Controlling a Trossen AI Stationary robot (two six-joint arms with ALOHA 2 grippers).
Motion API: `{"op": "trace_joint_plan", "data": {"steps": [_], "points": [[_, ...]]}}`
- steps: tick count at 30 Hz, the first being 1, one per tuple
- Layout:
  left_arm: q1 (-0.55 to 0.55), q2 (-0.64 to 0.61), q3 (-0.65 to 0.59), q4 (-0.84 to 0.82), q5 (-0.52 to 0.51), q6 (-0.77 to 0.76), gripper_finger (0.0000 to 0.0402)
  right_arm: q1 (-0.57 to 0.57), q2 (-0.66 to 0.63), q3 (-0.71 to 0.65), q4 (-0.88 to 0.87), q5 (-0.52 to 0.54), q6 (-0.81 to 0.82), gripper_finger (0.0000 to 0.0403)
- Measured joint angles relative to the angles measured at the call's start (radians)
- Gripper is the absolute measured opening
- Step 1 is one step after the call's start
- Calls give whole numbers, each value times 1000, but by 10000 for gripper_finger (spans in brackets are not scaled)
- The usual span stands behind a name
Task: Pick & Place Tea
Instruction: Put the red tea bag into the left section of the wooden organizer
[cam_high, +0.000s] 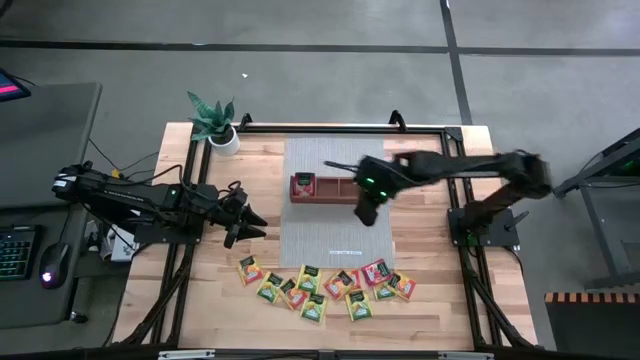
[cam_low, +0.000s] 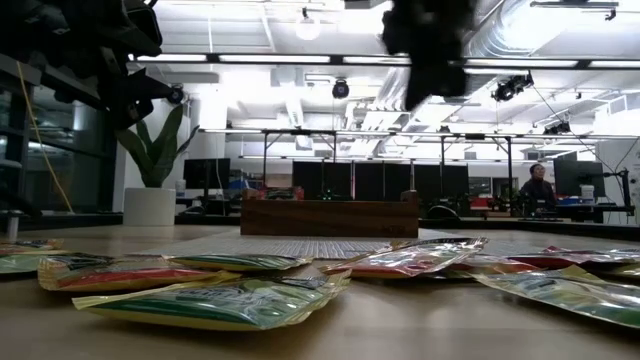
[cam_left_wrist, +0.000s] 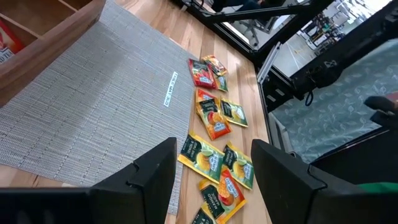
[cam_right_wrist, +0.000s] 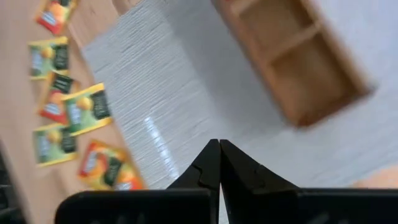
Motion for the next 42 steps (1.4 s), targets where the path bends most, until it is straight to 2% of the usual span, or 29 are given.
{"op": "trace_joint_plan", "data": {"steps": [7,13,19,27,31,36,42], "points": [[0,0,0,0,-21,-4,205,113,-242,-353,217,-40,356,0],[0,0,0,1,-34,-7,205,219,-296,-550,377,-107,619,0],[0,0,0,1,-34,-7,205,318,-296,-658,495,-116,765,0],[0,0,0,1,-34,-8,205,402,-297,-684,515,-94,816,7],[0,0,0,0,-34,-7,205,432,-297,-685,515,-65,833,47],[0,0,0,0,-34,-7,205,452,-297,-685,516,13,888,129],[0,0,0,-1,-34,-5,205,452,-275,-685,543,-14,954,208]]}}
